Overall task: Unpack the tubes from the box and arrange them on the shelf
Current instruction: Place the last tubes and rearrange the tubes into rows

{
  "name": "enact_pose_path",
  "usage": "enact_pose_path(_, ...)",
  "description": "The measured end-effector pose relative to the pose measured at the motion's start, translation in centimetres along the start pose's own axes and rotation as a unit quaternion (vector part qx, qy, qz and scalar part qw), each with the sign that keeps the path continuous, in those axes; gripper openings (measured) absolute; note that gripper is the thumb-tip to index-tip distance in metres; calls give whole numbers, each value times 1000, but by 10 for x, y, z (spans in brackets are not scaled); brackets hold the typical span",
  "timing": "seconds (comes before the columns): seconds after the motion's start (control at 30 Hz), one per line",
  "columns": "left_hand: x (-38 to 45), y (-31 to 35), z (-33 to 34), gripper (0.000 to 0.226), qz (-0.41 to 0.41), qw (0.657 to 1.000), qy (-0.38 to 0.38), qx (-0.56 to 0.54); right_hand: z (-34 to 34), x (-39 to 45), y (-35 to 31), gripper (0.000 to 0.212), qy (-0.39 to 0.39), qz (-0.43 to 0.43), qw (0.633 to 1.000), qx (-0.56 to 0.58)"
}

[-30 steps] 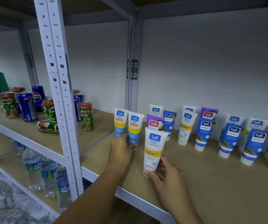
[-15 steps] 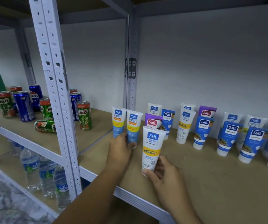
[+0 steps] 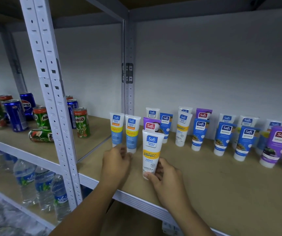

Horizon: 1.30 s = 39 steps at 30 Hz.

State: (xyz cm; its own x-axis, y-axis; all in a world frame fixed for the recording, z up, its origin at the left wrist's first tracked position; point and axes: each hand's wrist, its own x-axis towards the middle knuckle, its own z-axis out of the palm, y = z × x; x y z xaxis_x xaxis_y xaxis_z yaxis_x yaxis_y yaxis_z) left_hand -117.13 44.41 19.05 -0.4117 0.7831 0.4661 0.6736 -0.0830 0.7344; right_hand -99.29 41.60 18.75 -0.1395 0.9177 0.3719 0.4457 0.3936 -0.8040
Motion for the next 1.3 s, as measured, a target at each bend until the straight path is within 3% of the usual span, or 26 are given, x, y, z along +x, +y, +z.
enact_pose_path(0.07,-11,5,-6,20,38,999,-32,-5,-4,-2,1,35,5,4,1000,-5)
enact_pose_path(0.2,-29,10,-12,25,156,968,-191,-36,-22,-9,6,33,19,14,999,-32)
enact_pose_path(0.43,-36,15,-24,90,288,880,-371,76,-59,-15,16,32,32,28,996,-78)
enact_pose_path(0.77,-30,22,-20,92,344,847,-399,70,-75,13,37,38,50,31,993,-106)
enact_pose_path(1.3,-18,30,-11,99,323,829,-451,74,-86,31,56,42,76,30,990,-116)
